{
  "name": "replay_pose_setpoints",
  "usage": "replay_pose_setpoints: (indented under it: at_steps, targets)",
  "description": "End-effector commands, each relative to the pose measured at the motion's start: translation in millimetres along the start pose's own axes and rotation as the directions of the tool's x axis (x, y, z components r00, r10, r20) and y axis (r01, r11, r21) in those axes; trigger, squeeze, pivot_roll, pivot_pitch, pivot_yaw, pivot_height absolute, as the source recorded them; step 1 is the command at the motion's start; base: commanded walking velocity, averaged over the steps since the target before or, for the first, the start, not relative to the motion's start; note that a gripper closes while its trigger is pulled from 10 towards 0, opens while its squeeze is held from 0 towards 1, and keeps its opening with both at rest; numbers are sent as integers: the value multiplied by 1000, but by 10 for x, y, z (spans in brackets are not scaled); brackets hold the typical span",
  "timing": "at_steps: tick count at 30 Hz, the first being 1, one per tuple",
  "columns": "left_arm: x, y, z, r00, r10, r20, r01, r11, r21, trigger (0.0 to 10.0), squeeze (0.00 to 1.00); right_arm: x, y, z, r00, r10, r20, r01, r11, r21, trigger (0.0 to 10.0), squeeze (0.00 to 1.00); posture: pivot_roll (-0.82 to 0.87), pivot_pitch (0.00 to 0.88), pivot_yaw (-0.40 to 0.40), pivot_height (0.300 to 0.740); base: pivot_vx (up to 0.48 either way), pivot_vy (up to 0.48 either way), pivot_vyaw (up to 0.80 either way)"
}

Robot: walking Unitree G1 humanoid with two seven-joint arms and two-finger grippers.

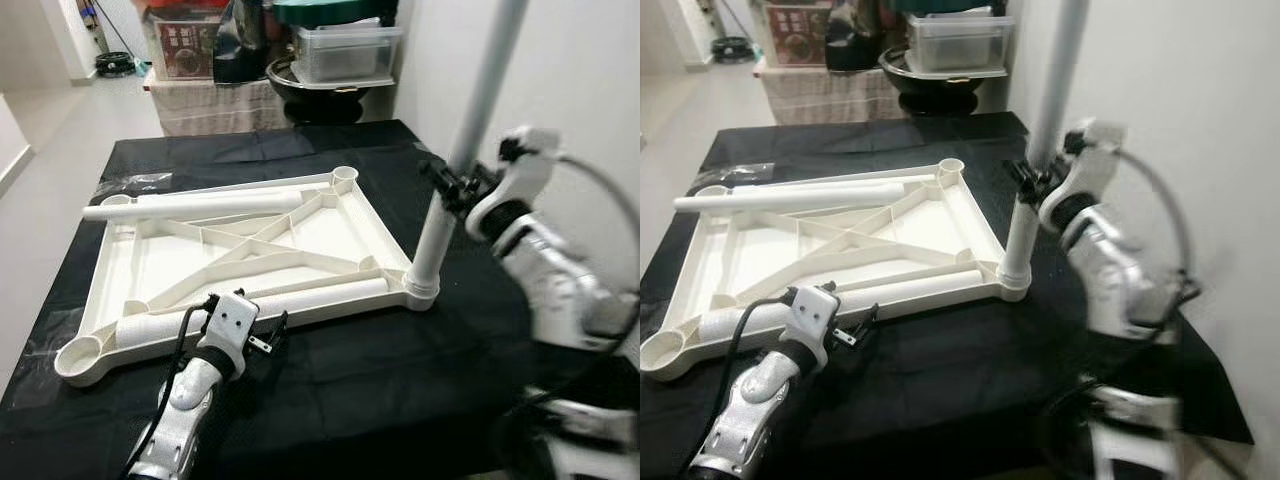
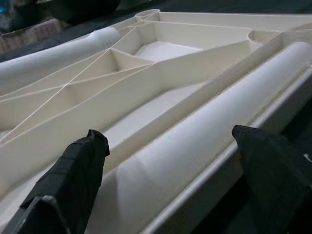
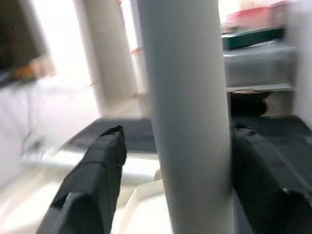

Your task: Building children table

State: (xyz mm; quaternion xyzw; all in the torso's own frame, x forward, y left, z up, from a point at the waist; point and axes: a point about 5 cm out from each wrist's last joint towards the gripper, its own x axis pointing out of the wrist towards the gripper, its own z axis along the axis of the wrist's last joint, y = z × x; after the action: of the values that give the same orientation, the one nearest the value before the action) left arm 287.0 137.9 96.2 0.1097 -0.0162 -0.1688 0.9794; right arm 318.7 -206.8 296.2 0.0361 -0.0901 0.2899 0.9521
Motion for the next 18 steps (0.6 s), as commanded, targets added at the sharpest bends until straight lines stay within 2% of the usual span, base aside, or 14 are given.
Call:
replay_pose_setpoints:
  at_steps: [1,3,4,7,18]
  targets:
    - [-41,-12,-118,998,-12,-60,12,1000,2,10000,0,57,237,15,975,223,15,-223,975,-18,10000,0,-22,0,-52,740,0,0,0]
    - [-44,-6,-120,998,-11,-61,11,1000,2,10000,0,6,159,-76,970,234,-59,-238,968,-77,10000,0,-18,0,-54,740,0,0,0]
    - [-46,-7,-120,998,-10,-61,11,1000,2,10000,0,5,111,-176,966,235,-107,-245,966,-86,10000,0,-17,0,-53,740,0,0,0]
    - [-49,-9,-121,998,-12,-61,12,1000,3,10000,0,7,55,-305,957,238,-165,-256,962,-94,10000,0,-9,0,-57,740,0,0,0]
    - [-56,-1,-120,998,-19,-63,19,1000,10,10000,0,128,8,-540,935,265,-235,-285,957,-55,10000,0,-2,0,-57,740,0,0,0]
